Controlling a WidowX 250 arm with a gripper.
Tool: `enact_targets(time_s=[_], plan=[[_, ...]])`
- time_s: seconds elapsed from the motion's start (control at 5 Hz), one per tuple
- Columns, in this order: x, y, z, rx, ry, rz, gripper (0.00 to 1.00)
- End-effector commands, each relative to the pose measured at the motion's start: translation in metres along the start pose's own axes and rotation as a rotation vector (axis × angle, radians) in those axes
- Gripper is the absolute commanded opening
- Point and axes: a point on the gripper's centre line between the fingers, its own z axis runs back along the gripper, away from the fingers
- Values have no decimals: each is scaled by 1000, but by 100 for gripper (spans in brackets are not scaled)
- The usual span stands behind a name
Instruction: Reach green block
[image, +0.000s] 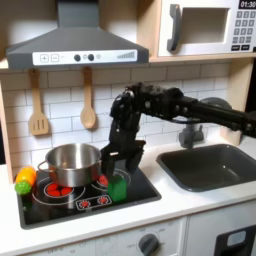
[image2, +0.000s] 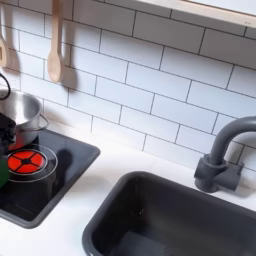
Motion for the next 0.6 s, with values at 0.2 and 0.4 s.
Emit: enact_targets(time_s=[0.2,0.4], plan=[[6,-15,-10,9,-10,-3,100],[10,-15,-12,16,-16,8,100]])
